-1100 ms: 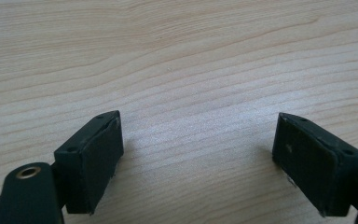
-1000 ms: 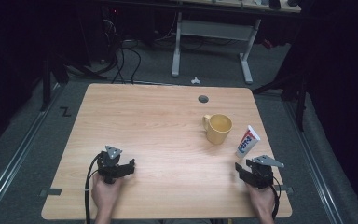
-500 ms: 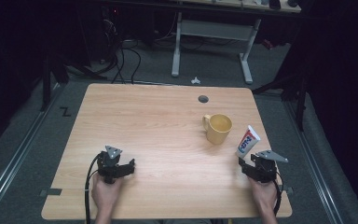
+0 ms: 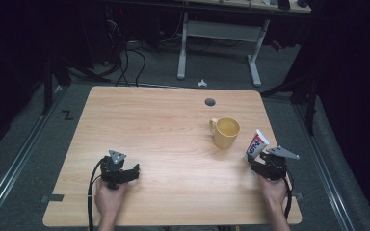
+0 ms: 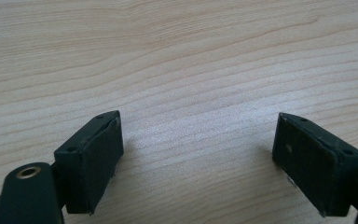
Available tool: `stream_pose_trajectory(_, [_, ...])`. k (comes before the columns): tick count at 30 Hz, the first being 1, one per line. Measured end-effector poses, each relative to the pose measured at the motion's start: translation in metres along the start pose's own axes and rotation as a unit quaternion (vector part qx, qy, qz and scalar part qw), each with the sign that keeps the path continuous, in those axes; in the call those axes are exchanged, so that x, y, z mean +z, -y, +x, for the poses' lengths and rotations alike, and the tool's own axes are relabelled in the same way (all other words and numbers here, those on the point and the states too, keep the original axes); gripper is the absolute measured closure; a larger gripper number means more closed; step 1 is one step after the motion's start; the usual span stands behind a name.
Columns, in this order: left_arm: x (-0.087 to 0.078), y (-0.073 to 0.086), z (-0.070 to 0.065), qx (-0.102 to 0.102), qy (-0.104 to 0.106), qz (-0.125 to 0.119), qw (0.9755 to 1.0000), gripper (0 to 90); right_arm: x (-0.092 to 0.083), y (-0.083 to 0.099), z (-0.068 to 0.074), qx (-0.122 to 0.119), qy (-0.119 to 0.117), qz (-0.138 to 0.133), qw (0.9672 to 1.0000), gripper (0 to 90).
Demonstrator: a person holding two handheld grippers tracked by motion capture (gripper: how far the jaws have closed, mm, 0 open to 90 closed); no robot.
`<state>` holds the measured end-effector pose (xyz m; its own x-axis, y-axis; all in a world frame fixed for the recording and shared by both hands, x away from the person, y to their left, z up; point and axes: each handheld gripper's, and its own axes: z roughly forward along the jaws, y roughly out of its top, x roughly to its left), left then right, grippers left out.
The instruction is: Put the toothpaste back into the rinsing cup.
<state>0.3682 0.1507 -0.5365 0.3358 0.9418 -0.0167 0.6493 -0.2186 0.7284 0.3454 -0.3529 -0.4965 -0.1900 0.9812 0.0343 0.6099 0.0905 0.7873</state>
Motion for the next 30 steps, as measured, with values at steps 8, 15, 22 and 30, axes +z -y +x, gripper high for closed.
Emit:
stream_pose_trajectory(8, [0.000,0.000,0.000,0.000,0.000,0.000,1.0000,16.4,0.002,-0.011,0.000,0.002,-0.010,-0.013,0.9999,43.9])
stream_pose_trajectory(15, [0.000,0.000,0.000,-0.001,0.000,0.000,1.0000,16.5,0.006,-0.018,0.003,-0.006,-0.008,-0.010,0.9999,45.0])
stream_pose_trajectory(22, [0.000,0.000,0.000,-0.001,0.000,0.000,1.0000,16.5,0.008,-0.021,0.003,-0.007,0.000,-0.026,0.9997,51.0])
stream_pose_trajectory(30, [0.000,0.000,0.000,-0.001,0.000,0.000,1.0000,16.5,0.008,-0.021,0.001,-0.011,0.001,-0.029,0.9995,56.7])
